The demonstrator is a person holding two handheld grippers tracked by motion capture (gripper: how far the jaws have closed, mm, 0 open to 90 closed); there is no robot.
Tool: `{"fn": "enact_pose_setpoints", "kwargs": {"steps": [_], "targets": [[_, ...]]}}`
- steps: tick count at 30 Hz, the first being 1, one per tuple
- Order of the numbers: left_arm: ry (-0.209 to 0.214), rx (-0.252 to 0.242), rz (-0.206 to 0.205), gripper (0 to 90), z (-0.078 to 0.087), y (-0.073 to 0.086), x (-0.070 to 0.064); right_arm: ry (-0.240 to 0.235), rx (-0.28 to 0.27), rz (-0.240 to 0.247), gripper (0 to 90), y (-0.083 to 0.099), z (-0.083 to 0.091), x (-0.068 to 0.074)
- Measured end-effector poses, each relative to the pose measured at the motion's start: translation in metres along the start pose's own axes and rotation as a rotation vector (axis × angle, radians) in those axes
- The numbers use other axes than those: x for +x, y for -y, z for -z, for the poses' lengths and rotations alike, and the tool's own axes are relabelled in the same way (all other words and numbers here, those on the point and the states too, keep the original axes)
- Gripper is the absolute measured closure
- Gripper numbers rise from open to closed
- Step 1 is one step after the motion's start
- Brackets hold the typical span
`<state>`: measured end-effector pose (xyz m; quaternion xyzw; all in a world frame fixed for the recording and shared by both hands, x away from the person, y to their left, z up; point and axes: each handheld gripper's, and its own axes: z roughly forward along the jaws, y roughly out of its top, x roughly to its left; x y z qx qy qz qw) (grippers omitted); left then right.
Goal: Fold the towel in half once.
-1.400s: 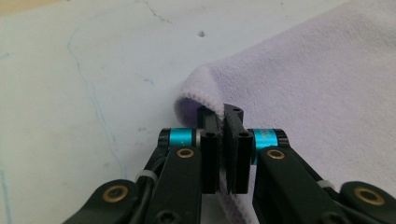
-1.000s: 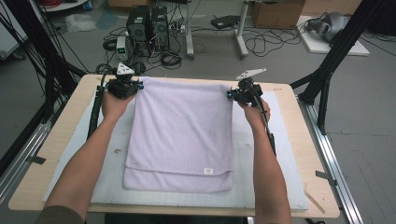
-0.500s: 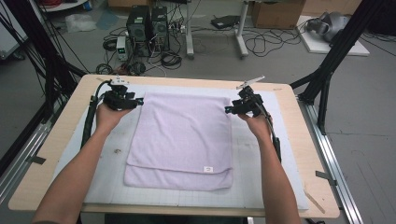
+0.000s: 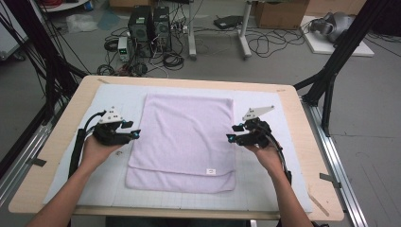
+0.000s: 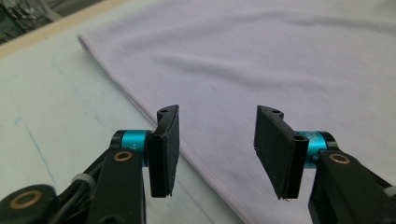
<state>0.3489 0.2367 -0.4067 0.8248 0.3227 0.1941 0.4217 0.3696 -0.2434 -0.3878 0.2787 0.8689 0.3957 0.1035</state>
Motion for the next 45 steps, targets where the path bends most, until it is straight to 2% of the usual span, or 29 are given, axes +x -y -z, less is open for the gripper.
{"fn": "enact_pose_setpoints", "kwargs": {"steps": [1,2,3,4,5,6,8,11,14,18,19,21,22,25,29,31,32,33,35,36,37,40,42,43,44,45], "targets": [[0.011,0.005,-0.001,51.1,0.002,0.004,-0.004,0.000,0.008,0.021,51.4,0.007,0.004,0.010],[0.016,0.009,-0.008,51.1,0.004,0.008,-0.008,0.000,0.008,0.021,51.4,0.007,0.004,0.010],[0.023,0.003,-0.008,51.0,0.006,0.012,-0.012,-0.004,0.001,0.018,51.3,0.010,0.006,0.014],[0.039,0.008,-0.012,51.2,0.008,0.019,-0.019,-0.019,0.021,0.024,49.8,0.014,0.007,0.021],[0.048,0.006,-0.017,51.3,0.010,0.022,-0.022,-0.023,0.006,0.035,50.9,0.017,0.007,0.025],[0.048,0.006,-0.017,52.1,0.010,0.022,-0.022,-0.028,0.008,0.041,51.4,0.020,0.006,0.029],[0.059,0.013,-0.038,53.9,0.012,0.027,-0.030,-0.032,0.016,0.050,51.4,0.023,0.005,0.032],[0.083,0.014,-0.053,60.7,0.014,0.035,-0.040,-0.071,0.037,0.062,54.3,0.038,-0.004,0.044],[0.111,0.042,-0.067,62.5,0.011,0.040,-0.046,-0.088,0.045,0.070,55.7,0.044,-0.010,0.049],[0.109,0.082,-0.084,63.8,0.007,0.046,-0.049,-0.096,0.083,0.089,57.5,0.056,-0.018,0.056],[0.113,0.076,-0.088,65.6,0.006,0.048,-0.049,-0.086,0.063,0.092,59.7,0.058,-0.017,0.057],[0.124,0.073,-0.094,72.6,0.006,0.048,-0.050,-0.085,0.059,0.090,65.5,0.060,-0.016,0.058],[0.121,0.078,-0.104,82.1,0.006,0.047,-0.051,-0.087,0.058,0.101,75.9,0.060,-0.016,0.057],[0.117,0.079,-0.100,87.2,0.005,0.045,-0.052,-0.095,0.062,0.108,85.7,0.059,-0.016,0.056],[0.127,0.069,-0.092,87.8,0.008,0.042,-0.049,-0.106,0.065,0.094,87.0,0.055,-0.013,0.053],[0.128,0.056,-0.094,87.8,0.013,0.039,-0.048,-0.112,0.040,0.091,87.3,0.050,-0.007,0.051],[0.126,0.037,-0.095,87.9,0.021,0.034,-0.047,-0.109,0.034,0.091,87.4,0.048,-0.003,0.050],[0.126,0.037,-0.095,88.0,0.021,0.034,-0.047,-0.109,0.034,0.091,87.4,0.048,-0.003,0.050],[0.127,0.001,-0.102,88.0,0.037,0.024,-0.046,-0.102,-0.010,0.095,87.4,0.039,0.010,0.049],[0.127,0.001,-0.102,88.1,0.037,0.024,-0.046,-0.102,-0.010,0.095,87.4,0.039,0.010,0.049],[0.126,-0.010,-0.109,88.2,0.043,0.021,-0.047,-0.105,-0.029,0.104,87.5,0.033,0.019,0.051],[0.142,-0.031,-0.130,88.2,0.062,0.019,-0.055,-0.124,-0.035,0.110,87.5,0.030,0.027,0.057],[0.176,-0.037,-0.129,87.8,0.071,0.025,-0.062,-0.137,-0.039,0.135,87.3,0.032,0.035,0.066],[0.194,-0.031,-0.128,85.9,0.072,0.030,-0.065,-0.157,-0.038,0.143,85.1,0.035,0.038,0.071],[0.205,-0.017,-0.123,78.2,0.071,0.035,-0.068,-0.172,-0.037,0.139,75.8,0.039,0.038,0.075],[0.211,0.001,-0.125,72.0,0.069,0.041,-0.070,-0.173,-0.032,0.121,73.4,0.044,0.037,0.076]]}}
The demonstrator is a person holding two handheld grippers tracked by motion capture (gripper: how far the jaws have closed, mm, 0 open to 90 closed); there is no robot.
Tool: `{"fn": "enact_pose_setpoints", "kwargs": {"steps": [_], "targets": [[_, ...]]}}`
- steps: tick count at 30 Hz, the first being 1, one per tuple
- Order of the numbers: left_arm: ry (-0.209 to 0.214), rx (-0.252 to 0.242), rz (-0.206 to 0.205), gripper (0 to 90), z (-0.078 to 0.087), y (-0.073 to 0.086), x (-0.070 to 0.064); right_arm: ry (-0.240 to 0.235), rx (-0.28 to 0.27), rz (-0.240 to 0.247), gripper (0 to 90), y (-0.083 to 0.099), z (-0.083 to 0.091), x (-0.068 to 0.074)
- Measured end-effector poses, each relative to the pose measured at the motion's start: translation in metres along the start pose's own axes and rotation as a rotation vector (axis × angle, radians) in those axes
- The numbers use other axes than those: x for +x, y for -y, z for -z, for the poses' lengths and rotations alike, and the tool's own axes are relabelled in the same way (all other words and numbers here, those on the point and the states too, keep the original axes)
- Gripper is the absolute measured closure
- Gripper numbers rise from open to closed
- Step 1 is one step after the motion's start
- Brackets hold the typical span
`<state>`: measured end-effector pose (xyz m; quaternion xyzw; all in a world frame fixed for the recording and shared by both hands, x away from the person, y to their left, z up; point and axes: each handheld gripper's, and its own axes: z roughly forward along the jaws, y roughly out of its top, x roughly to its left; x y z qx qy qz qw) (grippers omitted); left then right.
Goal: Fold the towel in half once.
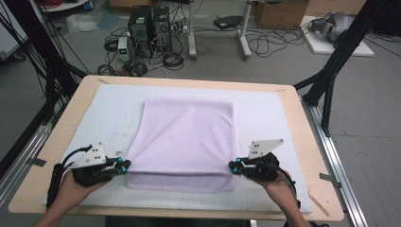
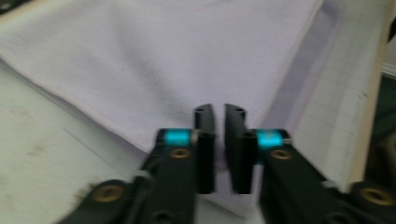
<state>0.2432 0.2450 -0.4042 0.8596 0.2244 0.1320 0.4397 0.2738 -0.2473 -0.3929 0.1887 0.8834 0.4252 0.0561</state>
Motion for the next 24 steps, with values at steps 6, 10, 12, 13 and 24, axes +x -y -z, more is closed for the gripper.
{"fn": "enact_pose_setpoints", "kwargs": {"steps": [6,10,12,13,24], "targets": [[-0.012,0.086,0.013,66.6,-0.024,0.020,0.000,-0.049,0.084,-0.027,63.3,0.024,-0.027,-0.001],[-0.001,0.101,0.002,72.5,-0.032,0.023,0.001,-0.044,0.114,-0.023,64.7,0.027,-0.036,0.000],[-0.002,0.099,-0.012,87.2,-0.033,0.022,-0.001,-0.034,0.118,-0.017,82.3,0.028,-0.038,0.000],[-0.002,0.106,-0.014,88.0,-0.033,0.022,-0.001,-0.047,0.117,-0.010,87.1,0.028,-0.038,-0.001],[0.004,0.058,-0.013,87.4,-0.010,0.020,-0.009,-0.070,0.049,0.005,87.5,0.022,-0.015,0.009]]}}
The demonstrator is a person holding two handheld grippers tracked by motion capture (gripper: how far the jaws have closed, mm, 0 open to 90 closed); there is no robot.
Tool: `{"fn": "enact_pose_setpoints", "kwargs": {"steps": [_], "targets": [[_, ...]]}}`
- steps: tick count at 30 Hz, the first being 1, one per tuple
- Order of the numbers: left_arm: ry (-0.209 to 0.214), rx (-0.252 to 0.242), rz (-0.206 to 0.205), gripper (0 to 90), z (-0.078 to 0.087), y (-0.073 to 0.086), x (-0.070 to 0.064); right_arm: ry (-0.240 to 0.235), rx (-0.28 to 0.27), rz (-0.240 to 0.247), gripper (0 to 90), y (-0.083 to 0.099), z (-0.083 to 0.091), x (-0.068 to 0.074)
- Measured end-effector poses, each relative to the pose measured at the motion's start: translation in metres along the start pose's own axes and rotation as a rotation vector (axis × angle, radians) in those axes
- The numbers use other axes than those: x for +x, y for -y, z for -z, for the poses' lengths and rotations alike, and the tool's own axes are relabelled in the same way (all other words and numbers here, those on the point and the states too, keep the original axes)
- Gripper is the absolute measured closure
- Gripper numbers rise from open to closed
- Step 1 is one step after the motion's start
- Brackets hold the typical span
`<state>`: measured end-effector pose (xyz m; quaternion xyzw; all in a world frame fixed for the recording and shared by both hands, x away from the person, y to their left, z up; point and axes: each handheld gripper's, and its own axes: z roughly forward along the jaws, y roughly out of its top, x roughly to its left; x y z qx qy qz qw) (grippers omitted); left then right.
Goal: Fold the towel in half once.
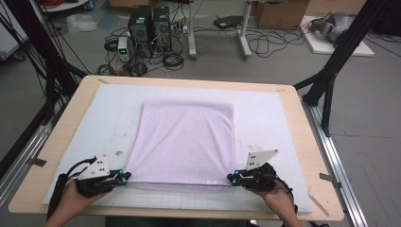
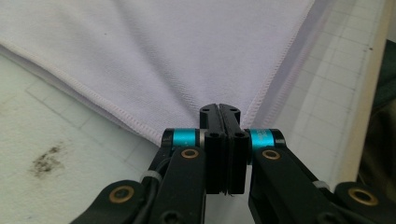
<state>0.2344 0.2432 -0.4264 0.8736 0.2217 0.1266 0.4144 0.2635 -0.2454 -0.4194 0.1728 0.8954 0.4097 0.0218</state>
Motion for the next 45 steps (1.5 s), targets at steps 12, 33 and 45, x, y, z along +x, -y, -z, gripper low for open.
{"fn": "enact_pose_setpoints", "kwargs": {"steps": [12,33,45], "targets": [[-0.079,-0.061,0.064,59.4,-0.016,-0.012,0.026,0.119,-0.068,-0.101,54.7,-0.006,-0.003,-0.031],[-0.188,-0.142,0.184,44.6,-0.046,-0.037,0.069,0.260,-0.100,-0.138,35.3,-0.020,-0.010,-0.079],[-0.197,-0.126,0.175,42.7,-0.045,-0.035,0.069,0.278,-0.086,-0.118,32.9,-0.027,-0.017,-0.083]]}}
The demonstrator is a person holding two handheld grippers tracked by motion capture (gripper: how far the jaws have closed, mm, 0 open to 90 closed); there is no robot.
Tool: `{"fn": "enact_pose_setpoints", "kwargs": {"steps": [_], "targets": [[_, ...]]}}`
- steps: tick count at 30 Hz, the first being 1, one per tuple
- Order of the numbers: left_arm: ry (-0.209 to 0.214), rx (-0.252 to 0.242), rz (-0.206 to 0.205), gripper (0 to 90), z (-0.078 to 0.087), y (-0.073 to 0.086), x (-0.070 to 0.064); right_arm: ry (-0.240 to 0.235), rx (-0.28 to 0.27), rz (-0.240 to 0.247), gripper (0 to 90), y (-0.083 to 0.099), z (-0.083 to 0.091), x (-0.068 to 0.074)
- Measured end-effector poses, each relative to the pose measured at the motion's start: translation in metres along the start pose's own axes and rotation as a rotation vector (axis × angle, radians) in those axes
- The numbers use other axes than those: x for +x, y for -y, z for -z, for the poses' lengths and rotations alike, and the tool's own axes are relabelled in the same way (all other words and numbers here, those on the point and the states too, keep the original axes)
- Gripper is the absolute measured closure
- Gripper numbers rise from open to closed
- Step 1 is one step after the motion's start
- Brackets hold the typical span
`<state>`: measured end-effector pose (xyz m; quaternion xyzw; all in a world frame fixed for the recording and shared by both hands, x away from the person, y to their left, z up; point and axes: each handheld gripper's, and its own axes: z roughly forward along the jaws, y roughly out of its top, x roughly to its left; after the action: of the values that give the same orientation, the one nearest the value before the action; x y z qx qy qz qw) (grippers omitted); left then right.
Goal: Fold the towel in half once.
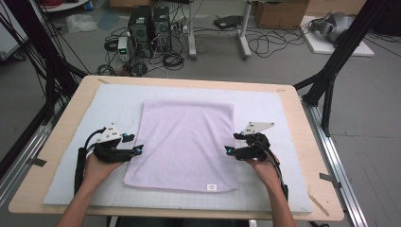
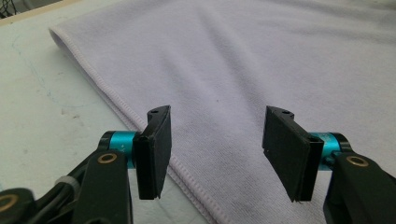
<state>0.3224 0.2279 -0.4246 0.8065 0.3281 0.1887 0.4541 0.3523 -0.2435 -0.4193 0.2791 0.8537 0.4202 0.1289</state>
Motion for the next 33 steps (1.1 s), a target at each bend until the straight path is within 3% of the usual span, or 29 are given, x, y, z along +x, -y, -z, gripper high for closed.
{"fn": "enact_pose_setpoints", "kwargs": {"steps": [7,33], "targets": [[0.002,0.001,-0.004,42.7,-0.0024,0.0001,-0.0010,0.000,0.008,-0.016,30.8,0.0012,0.0007,-0.0005],[0.008,0.001,-0.008,42.7,-0.0030,0.0000,-0.0005,0.000,0.022,0.002,29.6,-0.0007,-0.0007,0.0054]]}}
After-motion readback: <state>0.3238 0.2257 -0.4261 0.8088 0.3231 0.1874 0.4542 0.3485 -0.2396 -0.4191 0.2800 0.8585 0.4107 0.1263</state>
